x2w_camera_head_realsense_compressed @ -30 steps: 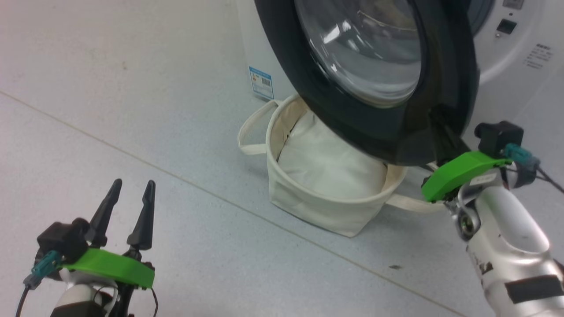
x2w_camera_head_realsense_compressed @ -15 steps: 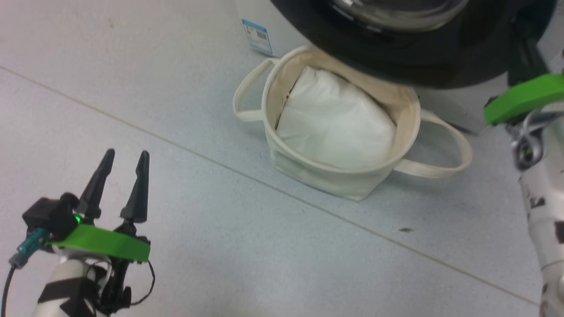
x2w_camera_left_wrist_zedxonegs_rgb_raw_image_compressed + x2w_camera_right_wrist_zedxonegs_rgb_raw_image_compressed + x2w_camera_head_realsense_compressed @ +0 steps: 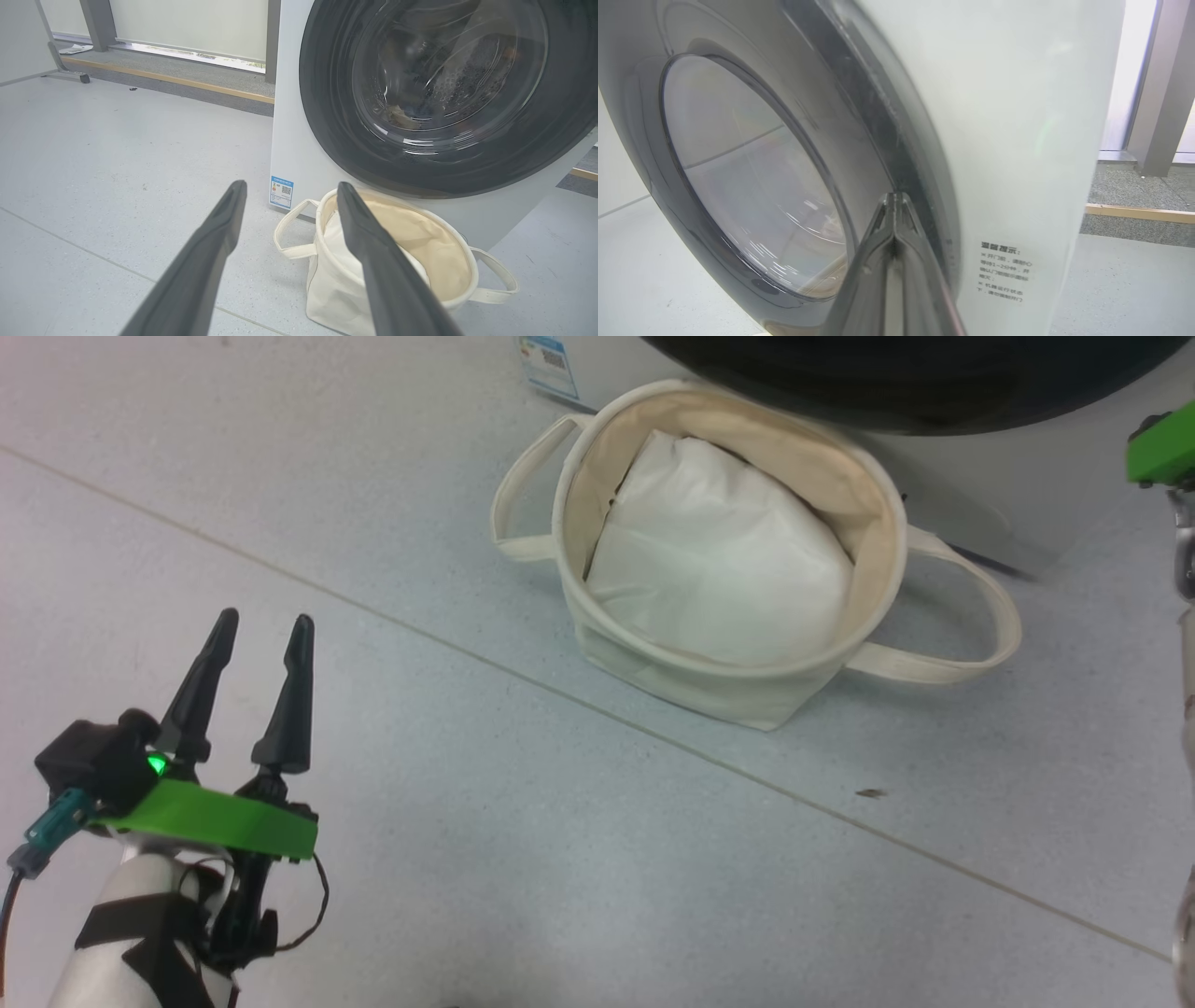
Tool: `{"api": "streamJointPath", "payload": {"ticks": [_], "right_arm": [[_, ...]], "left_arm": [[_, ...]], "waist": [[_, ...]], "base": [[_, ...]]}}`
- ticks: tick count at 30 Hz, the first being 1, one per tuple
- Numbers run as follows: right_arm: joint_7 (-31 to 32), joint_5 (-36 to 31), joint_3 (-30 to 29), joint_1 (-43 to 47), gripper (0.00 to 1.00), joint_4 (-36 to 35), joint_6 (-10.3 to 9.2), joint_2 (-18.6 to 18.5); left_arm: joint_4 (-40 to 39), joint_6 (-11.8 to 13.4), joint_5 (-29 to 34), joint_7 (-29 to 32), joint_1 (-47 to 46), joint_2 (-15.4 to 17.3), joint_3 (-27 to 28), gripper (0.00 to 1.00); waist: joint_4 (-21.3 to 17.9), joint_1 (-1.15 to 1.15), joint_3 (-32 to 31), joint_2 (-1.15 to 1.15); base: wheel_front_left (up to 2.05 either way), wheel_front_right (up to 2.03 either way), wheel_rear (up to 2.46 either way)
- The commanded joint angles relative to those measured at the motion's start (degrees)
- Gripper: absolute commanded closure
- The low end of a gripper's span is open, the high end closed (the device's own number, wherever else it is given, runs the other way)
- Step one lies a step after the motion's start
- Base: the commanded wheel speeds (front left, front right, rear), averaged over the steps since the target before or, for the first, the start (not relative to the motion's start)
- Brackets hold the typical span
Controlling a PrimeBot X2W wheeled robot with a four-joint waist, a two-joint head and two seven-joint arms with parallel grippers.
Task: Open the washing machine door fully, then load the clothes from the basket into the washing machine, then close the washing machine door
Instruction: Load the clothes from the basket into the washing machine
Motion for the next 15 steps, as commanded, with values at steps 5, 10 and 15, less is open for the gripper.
{"api": "streamJointPath", "payload": {"ticks": [5,10,15], "right_arm": [[-0.7,2.08,4.18,3.64,1.0,-3.51,-0.02,3.7],[-0.7,5.45,9.7,11.72,0.0,-8.67,-0.02,5.96],[-0.7,9.9,14.76,19.94,0.0,-16.47,-0.02,6.81]], "left_arm": [[-1.08,-0.33,-0.52,-0.68,-0.59,2.54,2.69,0.0],[-1.04,-0.33,-0.32,-0.68,0.5,3.18,2.99,0.0],[0.03,-0.33,-1.73,-0.68,2.15,3.11,3.98,0.0]], "waist": [[-3.02,0.0,-3.54,0.0],[-7.35,0.0,-7.25,0.0],[-12.55,0.0,-11.33,0.0]], "base": [[0.0,0.0,0.0],[0.0,0.0,0.0],[0.0,0.0,0.0]]}}
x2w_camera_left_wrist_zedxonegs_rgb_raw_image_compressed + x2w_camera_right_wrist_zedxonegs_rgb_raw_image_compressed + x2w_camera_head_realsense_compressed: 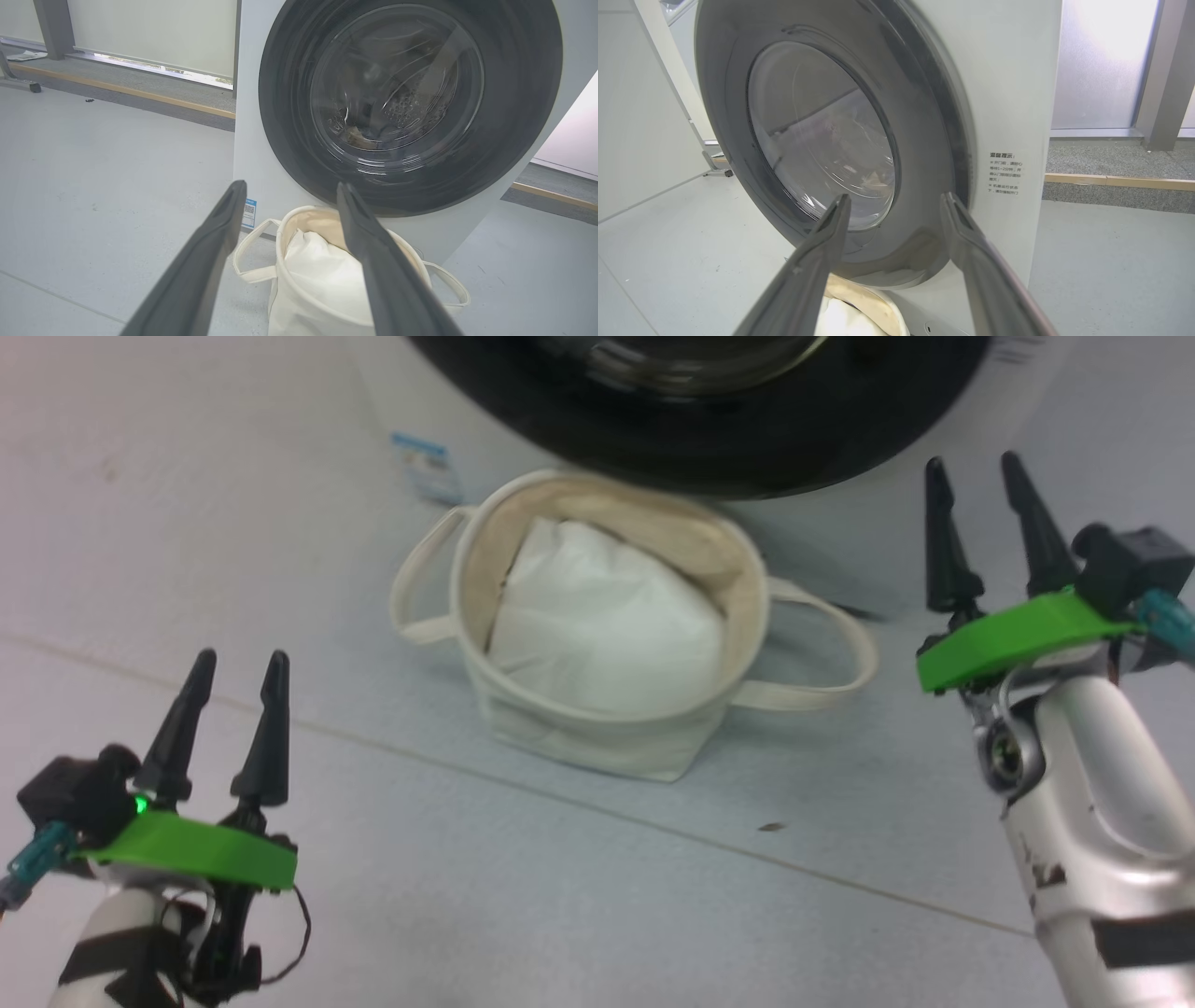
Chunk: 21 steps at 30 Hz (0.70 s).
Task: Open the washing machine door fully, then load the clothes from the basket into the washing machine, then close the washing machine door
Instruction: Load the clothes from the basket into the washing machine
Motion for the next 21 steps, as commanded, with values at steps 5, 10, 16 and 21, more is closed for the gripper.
{"api": "streamJointPath", "payload": {"ticks": [5,10,16,21], "right_arm": [[-0.44,1.22,3.81,7.42,0.0,-10.42,-0.01,0.18],[-0.44,2.03,3.99,12.78,0.0,-13.83,-0.01,0.05],[-0.44,3.0,3.62,19.72,0.0,-16.98,-0.01,-0.3],[-0.44,3.12,1.92,24.5,0.0,-19.78,-0.01,0.45]], "left_arm": [[-1.32,-0.33,-4.1,-0.68,1.9,3.17,2.01,0.0],[-1.47,-0.33,-5.72,-0.68,3.84,3.81,1.82,0.0],[-0.74,-0.33,-7.76,-0.68,6.04,4.7,0.66,0.0],[-0.65,-0.33,-8.3,-0.68,6.85,4.89,1.02,0.0]], "waist": [[-9.02,0.01,-6.91,0.0],[-12.23,0.01,-9.46,0.0],[-15.64,0.01,-11.92,0.0],[-16.69,0.01,-12.86,0.0]], "base": [[0.0,0.0,0.0],[0.0,0.0,0.0],[0.0,0.0,0.0],[0.0,0.0,0.0]]}}
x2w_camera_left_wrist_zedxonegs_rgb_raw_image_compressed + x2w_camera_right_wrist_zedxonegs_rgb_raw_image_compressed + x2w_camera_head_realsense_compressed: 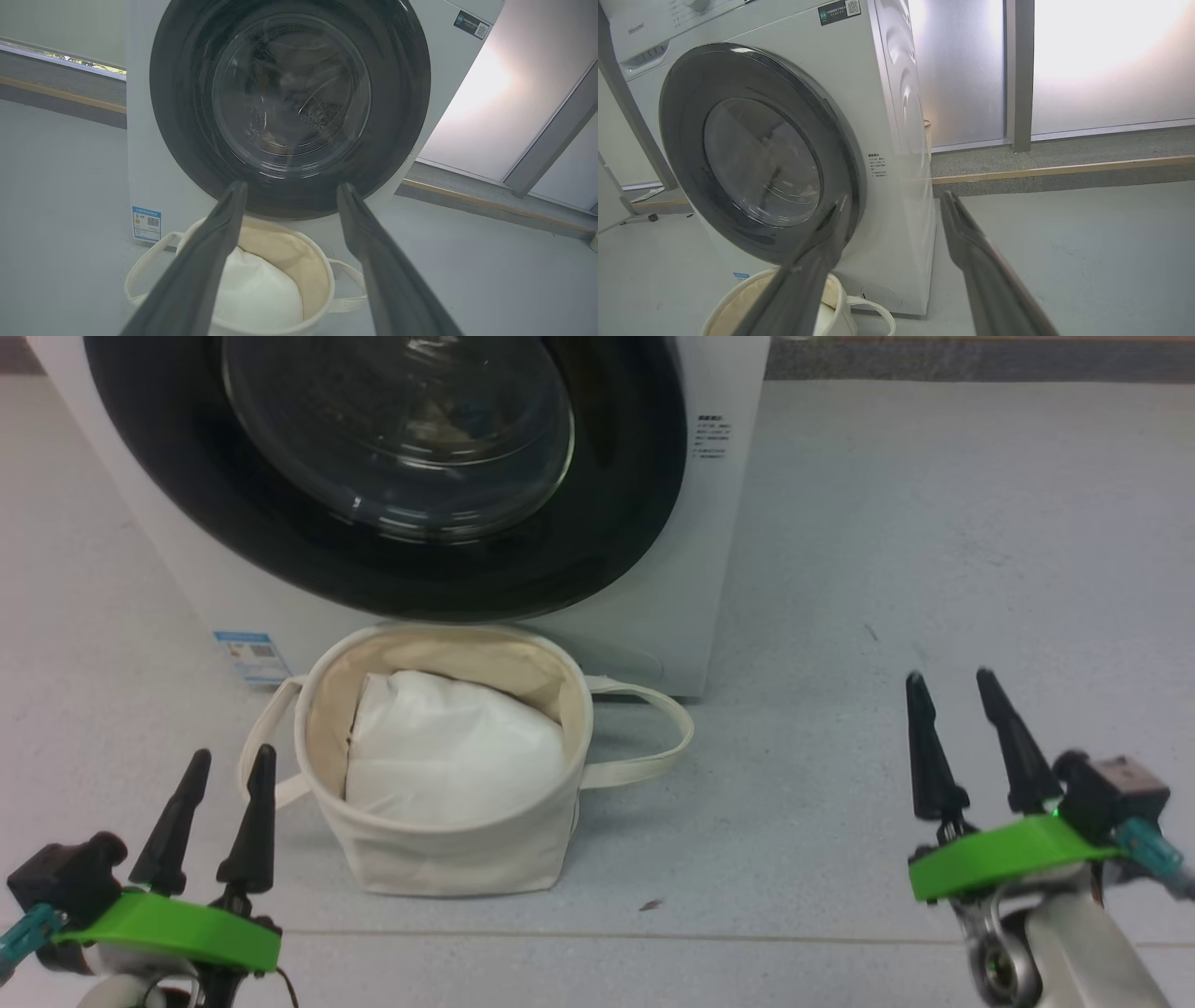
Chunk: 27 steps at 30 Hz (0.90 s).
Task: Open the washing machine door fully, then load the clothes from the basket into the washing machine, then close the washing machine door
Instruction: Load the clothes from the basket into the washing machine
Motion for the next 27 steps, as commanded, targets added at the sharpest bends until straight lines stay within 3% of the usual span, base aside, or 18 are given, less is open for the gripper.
{"api": "streamJointPath", "payload": {"ticks": [1,17,27], "right_arm": [[-0.28,0.22,0.85,-0.16,0.0,-2.09,-0.01,0.15],[-0.28,1.3,2.13,1.31,0.0,-0.91,-0.01,-0.18],[-0.28,1.46,2.88,0.07,0.0,3.76,-0.01,0.03]], "left_arm": [[-1.39,-0.33,-0.19,-0.67,-1.01,2.05,2.33,0.0],[-2.91,-0.33,1.78,-0.67,-0.18,1.41,3.62,0.0],[-6.97,-0.33,3.0,-0.67,0.27,0.86,4.48,0.0]], "waist": [[-0.5,0.01,-0.48,0.0],[-1.01,0.01,-1.14,0.0],[-0.26,0.01,-1.19,0.0]], "base": [[0.0,0.0,0.0],[0.0,0.0,0.0],[0.0,0.0,0.0]]}}
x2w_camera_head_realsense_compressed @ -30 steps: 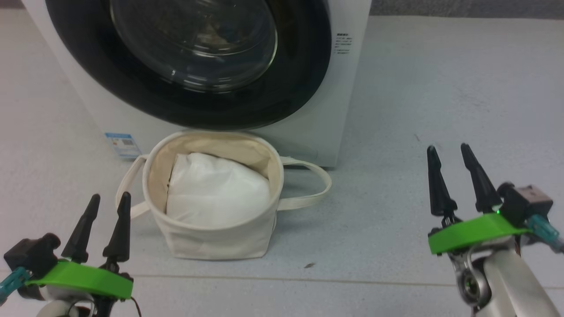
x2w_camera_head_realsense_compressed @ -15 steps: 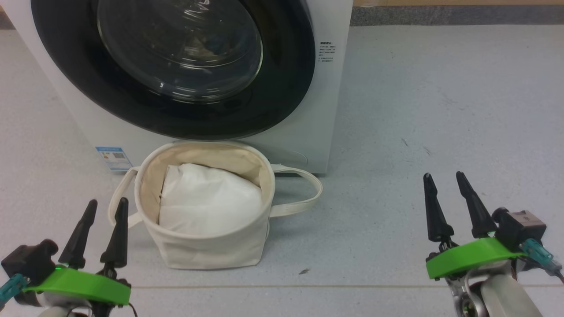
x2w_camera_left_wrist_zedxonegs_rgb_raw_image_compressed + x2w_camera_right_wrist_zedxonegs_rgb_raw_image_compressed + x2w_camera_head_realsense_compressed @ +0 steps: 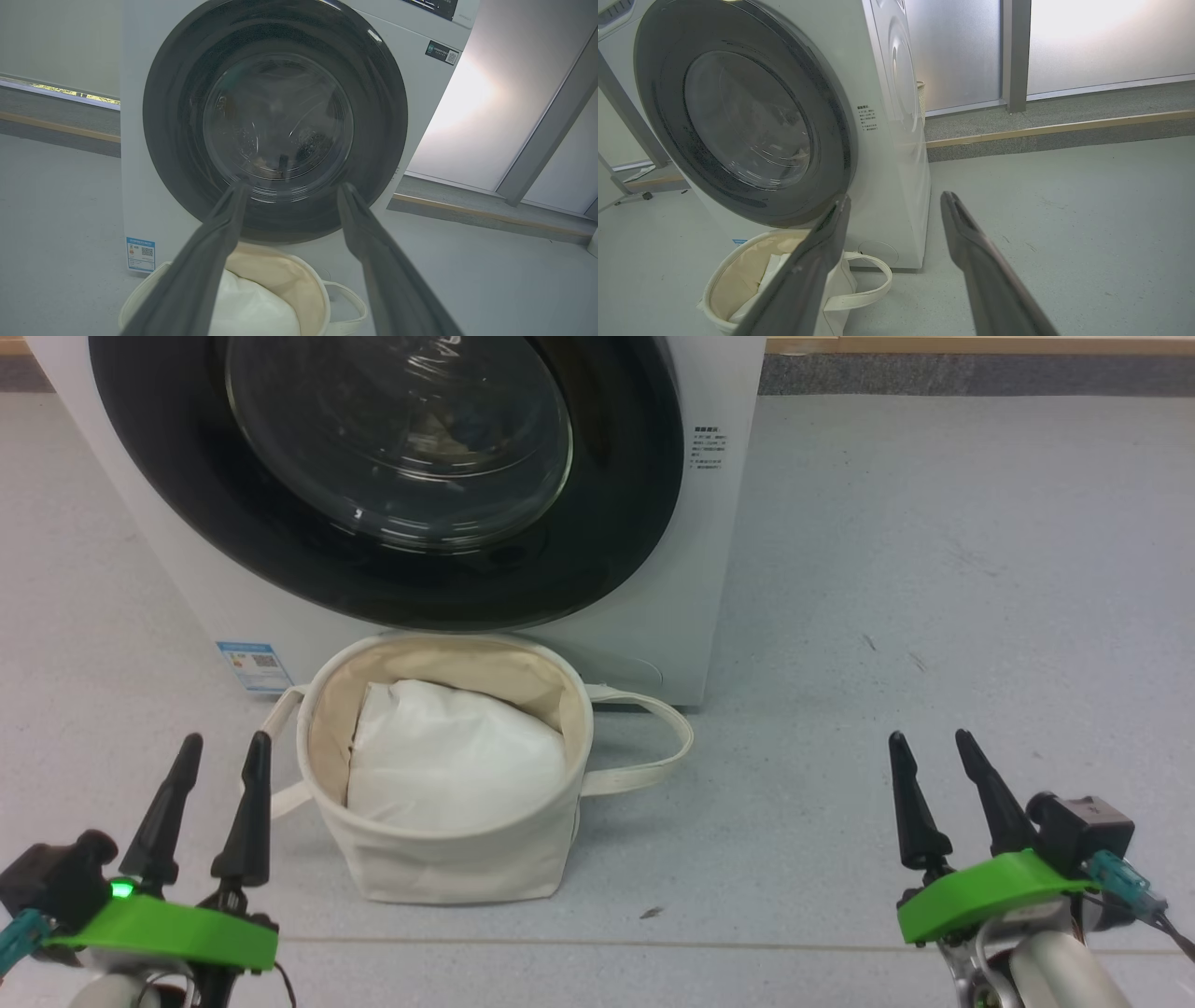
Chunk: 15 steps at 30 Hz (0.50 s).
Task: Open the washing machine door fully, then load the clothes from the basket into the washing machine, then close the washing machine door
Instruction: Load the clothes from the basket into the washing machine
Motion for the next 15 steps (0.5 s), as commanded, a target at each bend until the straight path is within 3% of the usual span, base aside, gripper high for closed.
{"api": "streamJointPath", "payload": {"ticks": [1,15], "right_arm": [[-0.29,0.16,1.4,-2.92,0.0,-1.64,-0.01,-0.08],[-0.29,0.05,1.64,-2.93,0.0,-2.48,-0.01,0.07]], "left_arm": [[-1.46,-0.33,0.55,-0.68,-1.28,1.36,2.31,0.0],[0.59,-0.33,-0.33,-0.68,-1.63,1.74,1.41,0.0]], "waist": [[0.0,0.0,-0.05,0.0],[-0.11,0.0,-0.01,0.0]], "base": [[0.0,0.0,0.0],[0.0,0.0,0.0]]}}
